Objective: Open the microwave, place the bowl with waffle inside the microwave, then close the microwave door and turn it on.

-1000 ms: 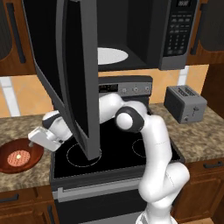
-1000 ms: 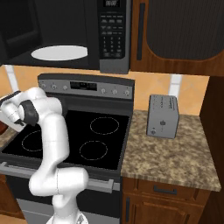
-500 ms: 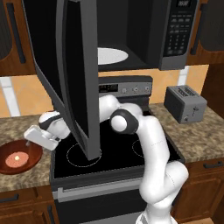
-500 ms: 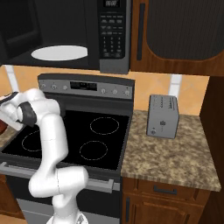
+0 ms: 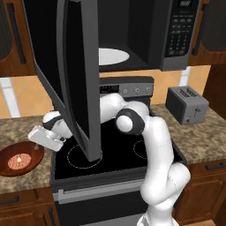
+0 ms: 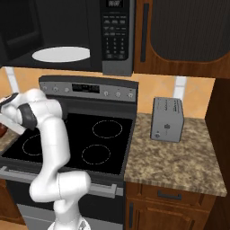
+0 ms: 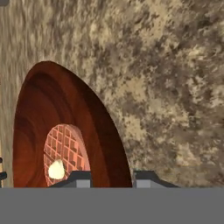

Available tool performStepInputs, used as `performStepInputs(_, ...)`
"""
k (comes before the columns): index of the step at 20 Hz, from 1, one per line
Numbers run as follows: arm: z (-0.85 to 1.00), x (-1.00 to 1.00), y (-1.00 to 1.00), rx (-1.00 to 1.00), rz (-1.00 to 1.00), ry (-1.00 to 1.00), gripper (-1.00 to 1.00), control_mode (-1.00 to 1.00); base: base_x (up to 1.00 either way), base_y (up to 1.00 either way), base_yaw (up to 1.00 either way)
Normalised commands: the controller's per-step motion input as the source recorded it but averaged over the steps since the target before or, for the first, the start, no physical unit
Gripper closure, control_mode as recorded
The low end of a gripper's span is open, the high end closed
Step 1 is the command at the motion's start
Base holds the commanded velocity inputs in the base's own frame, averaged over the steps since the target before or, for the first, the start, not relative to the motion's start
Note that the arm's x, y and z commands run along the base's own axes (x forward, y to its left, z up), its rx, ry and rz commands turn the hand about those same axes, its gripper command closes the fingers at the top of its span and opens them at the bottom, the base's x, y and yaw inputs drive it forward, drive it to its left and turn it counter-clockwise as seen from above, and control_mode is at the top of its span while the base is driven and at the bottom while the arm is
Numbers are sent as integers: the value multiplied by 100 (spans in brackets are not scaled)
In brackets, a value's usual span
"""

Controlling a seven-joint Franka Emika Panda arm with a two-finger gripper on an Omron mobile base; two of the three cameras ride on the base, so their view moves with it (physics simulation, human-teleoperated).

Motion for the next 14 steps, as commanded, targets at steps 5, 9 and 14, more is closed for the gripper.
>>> performStepInputs(5,36,-33,-97,0,5,-2,100,-100,0,0,0)
performStepInputs(9,91,-35,-100,0,2,-4,100,-100,0,0,0)
performStepInputs(14,83,-18,-100,0,-2,0,100,-100,0,0,0)
